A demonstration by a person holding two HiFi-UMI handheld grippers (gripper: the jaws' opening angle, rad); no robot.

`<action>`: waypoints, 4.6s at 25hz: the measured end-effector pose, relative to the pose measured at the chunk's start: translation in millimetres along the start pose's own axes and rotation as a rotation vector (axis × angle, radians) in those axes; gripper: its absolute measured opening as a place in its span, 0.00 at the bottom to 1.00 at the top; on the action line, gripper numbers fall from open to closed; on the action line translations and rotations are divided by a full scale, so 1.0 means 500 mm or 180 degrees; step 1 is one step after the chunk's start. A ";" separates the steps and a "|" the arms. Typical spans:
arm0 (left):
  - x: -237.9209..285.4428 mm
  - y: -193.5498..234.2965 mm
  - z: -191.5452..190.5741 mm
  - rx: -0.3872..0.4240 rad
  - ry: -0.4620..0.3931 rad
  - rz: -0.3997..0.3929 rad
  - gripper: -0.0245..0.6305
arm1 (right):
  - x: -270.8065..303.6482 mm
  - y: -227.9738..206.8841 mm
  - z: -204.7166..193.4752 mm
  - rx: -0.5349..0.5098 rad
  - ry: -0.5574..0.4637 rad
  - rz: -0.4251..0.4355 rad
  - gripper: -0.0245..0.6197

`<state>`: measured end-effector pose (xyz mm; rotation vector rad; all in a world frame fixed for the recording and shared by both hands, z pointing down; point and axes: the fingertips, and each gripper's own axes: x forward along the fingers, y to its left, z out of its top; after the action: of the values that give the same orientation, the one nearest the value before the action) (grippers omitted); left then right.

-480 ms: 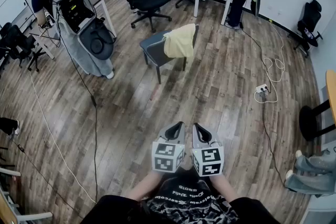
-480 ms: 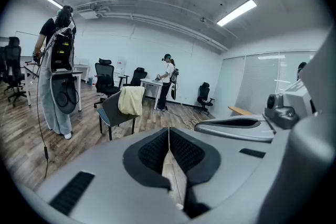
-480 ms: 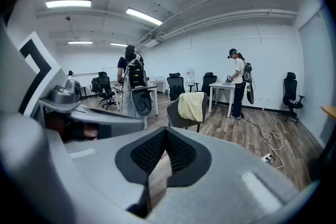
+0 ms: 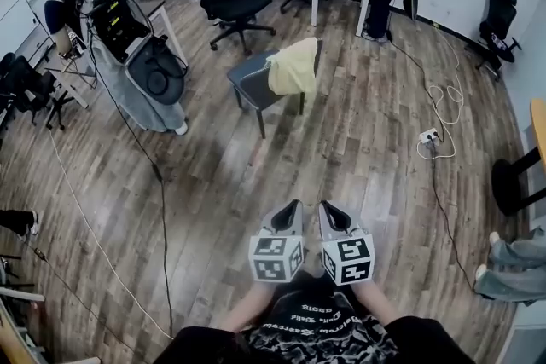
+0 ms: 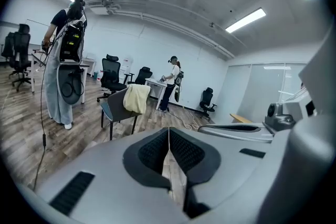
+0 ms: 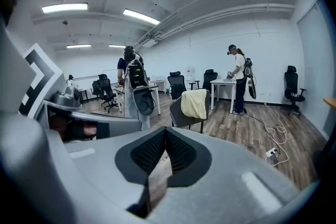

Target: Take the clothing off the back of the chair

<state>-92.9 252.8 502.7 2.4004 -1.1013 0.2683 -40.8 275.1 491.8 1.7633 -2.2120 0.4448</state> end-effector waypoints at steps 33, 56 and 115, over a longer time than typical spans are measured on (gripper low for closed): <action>0.326 0.110 0.138 -0.0205 0.0259 0.0343 0.06 | 0.321 -0.224 0.098 0.0197 0.0183 0.0585 0.04; 0.576 0.126 0.213 -0.0316 0.0271 0.0738 0.06 | 0.496 -0.403 0.147 0.0073 0.0394 0.1190 0.04; 0.838 0.457 0.296 -0.0289 0.1307 0.0275 0.27 | 0.899 -0.460 0.223 0.0584 0.0724 0.0432 0.28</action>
<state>6.8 -225.6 606.6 2.0935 -0.9992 0.6902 82.9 -217.9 584.9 1.5609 -2.1933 0.8586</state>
